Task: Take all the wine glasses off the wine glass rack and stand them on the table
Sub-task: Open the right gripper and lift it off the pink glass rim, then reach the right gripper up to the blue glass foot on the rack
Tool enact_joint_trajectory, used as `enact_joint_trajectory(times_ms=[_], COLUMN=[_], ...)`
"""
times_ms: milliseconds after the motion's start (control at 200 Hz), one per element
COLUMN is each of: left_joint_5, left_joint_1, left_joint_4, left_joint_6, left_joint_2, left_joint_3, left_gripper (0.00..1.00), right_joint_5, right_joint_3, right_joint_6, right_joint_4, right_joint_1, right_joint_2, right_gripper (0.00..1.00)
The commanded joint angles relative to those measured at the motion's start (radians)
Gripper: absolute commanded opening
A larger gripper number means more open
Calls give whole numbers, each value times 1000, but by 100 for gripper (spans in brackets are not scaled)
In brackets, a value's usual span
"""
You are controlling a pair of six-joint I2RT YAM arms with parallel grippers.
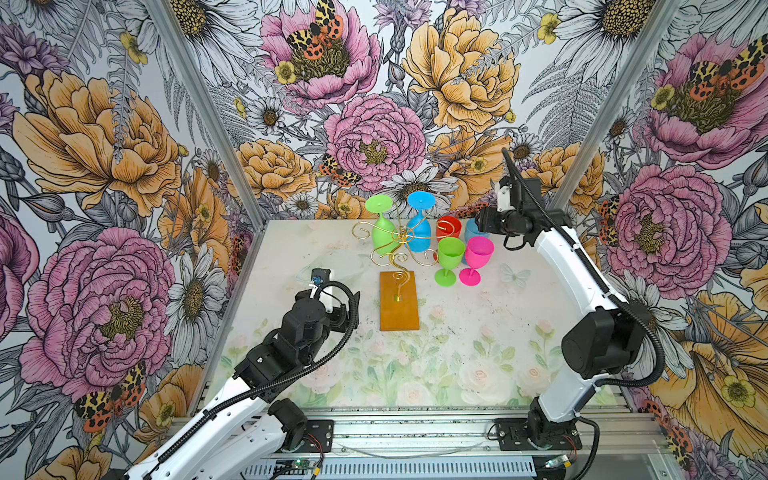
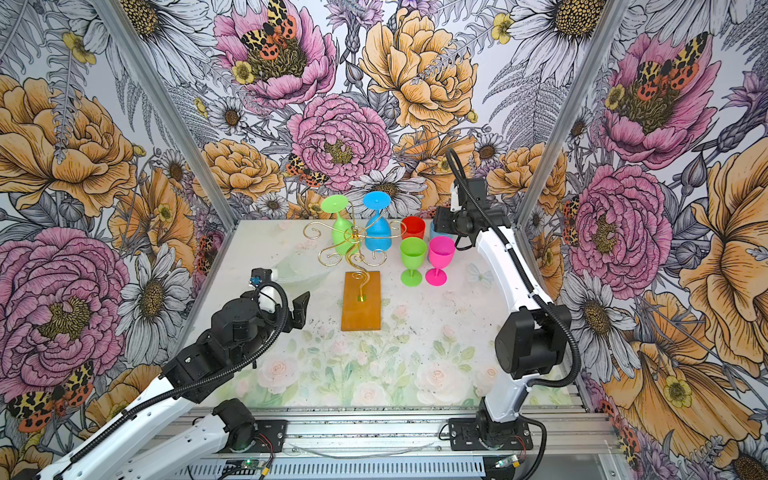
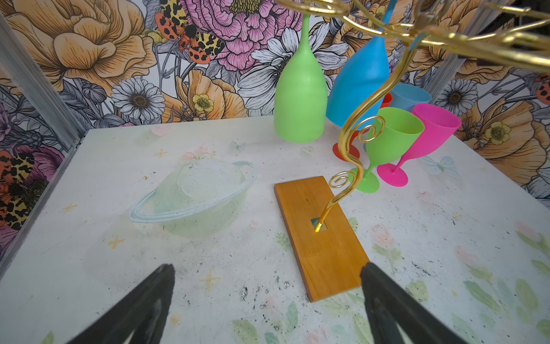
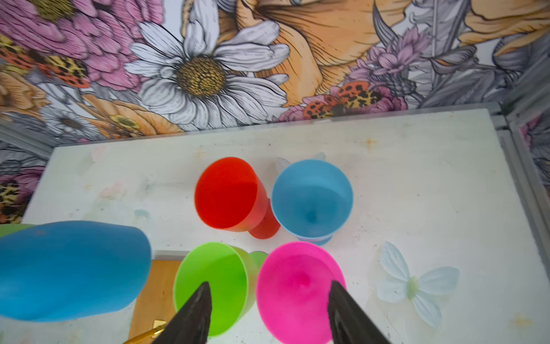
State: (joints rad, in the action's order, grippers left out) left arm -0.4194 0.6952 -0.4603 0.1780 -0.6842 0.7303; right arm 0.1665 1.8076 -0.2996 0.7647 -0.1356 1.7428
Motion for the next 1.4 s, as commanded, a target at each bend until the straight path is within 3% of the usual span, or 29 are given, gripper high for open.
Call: enact_joint_trajectory(times_ms=[0, 190, 370, 851, 1396], left_joint_5=[25, 37, 41, 41, 39], left_joint_1=[-14, -17, -19, -21, -22], left_joint_4=[6, 6, 6, 2, 3], left_joint_6=[14, 18, 17, 14, 11], left_joint_2=[11, 18, 30, 38, 35], left_joint_3=[-9, -9, -11, -9, -8], left_gripper=[99, 99, 99, 99, 99], right_joint_5=[215, 435, 494, 544, 572], right_joint_3=[91, 231, 329, 421, 420], right_joint_6=[-65, -129, -159, -210, -234], right_joint_4=[-27, -41, -49, -50, -49], right_joint_1=[6, 0, -32, -106, -111], right_joint_2=[-14, 58, 132, 258, 290], right_gripper=[60, 62, 65, 59, 37])
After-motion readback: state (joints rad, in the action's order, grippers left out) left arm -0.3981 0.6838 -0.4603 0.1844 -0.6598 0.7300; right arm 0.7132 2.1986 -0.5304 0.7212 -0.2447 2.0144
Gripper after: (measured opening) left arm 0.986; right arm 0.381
